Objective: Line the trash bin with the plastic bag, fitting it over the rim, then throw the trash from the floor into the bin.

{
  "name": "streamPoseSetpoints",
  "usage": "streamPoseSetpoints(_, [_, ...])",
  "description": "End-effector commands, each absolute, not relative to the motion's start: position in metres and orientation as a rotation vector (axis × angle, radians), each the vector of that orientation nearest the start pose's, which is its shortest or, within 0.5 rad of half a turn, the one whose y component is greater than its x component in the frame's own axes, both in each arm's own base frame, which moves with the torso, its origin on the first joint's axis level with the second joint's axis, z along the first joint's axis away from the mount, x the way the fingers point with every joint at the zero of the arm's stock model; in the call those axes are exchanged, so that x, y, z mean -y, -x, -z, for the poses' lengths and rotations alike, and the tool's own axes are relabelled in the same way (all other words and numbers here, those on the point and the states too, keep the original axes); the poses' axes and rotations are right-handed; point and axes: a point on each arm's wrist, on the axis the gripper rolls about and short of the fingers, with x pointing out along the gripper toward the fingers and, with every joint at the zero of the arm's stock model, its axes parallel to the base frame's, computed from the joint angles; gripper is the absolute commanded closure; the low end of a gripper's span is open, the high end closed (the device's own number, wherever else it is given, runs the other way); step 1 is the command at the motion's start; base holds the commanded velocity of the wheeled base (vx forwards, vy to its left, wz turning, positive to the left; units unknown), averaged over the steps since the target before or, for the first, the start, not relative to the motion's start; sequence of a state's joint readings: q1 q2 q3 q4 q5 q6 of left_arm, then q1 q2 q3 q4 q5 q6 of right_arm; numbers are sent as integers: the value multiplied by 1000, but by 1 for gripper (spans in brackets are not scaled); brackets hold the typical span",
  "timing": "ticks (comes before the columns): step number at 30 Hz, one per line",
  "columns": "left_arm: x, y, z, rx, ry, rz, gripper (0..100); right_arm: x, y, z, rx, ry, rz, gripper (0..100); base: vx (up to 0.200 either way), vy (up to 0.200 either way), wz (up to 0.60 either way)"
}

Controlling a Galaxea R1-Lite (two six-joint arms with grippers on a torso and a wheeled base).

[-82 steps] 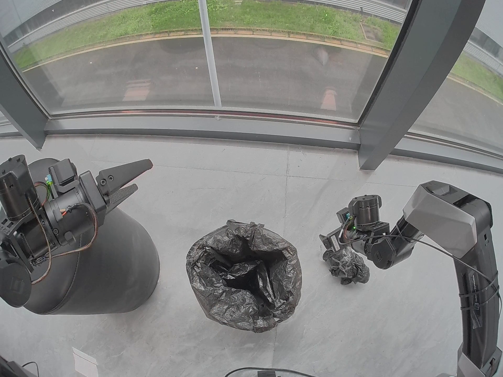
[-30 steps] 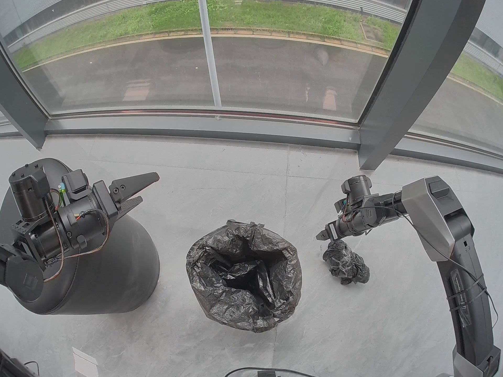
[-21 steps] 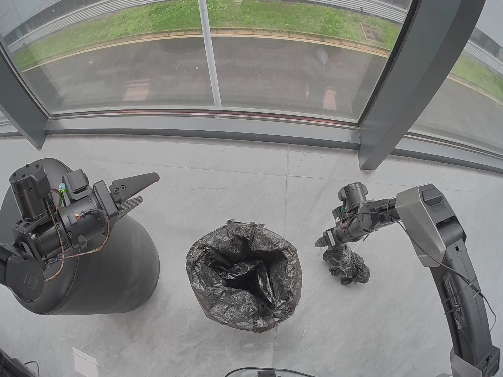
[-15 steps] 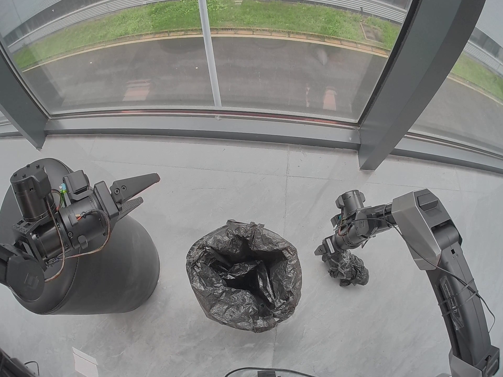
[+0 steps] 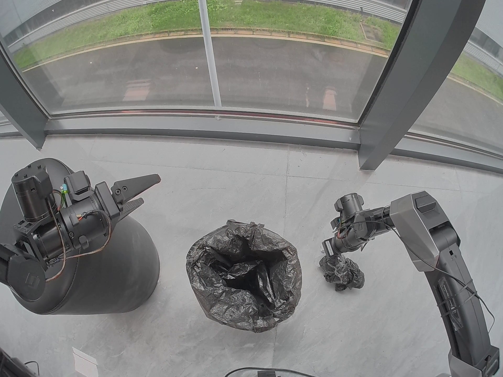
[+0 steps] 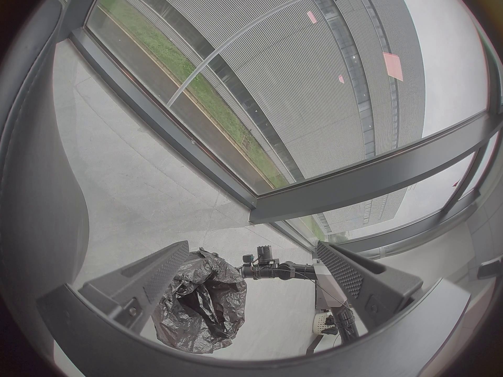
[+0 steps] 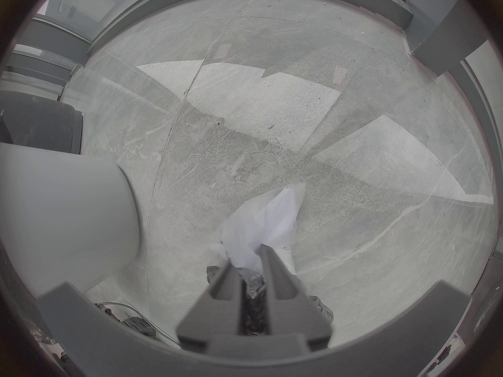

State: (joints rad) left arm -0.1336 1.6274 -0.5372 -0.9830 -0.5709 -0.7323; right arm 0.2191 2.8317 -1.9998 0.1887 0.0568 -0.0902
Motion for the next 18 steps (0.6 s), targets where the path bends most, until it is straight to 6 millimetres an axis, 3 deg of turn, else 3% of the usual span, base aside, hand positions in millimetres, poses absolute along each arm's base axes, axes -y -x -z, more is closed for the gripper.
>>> streamPoseSetpoints(1, [47,-260,-169,-360,725,633,0,-113,-500,73,-1006,165,-298,100,0,0,0])
streamPoseSetpoints(9, [46,-259,-169,-358,725,630,0,-114,-501,67,-993,164,-295,100,0,0,0])
streamPoseSetpoints(11, [46,-259,-169,-358,725,630,0,-114,-502,55,-972,161,-294,100,0,0,0])
streamPoseSetpoints(15, [46,-259,-170,-354,725,630,0,-114,-504,16,-903,155,-289,100,0,0,0])
streamPoseSetpoints(16, [46,-259,-170,-354,725,630,0,-114,-504,16,-903,155,-289,100,0,0,0])
streamPoseSetpoints(17, [46,-258,-171,-351,724,631,0,-113,-505,-18,-839,144,-273,100,0,0,0])
streamPoseSetpoints(18, [46,-258,-171,-350,724,632,0,-113,-504,-35,-807,141,-262,100,0,0,0])
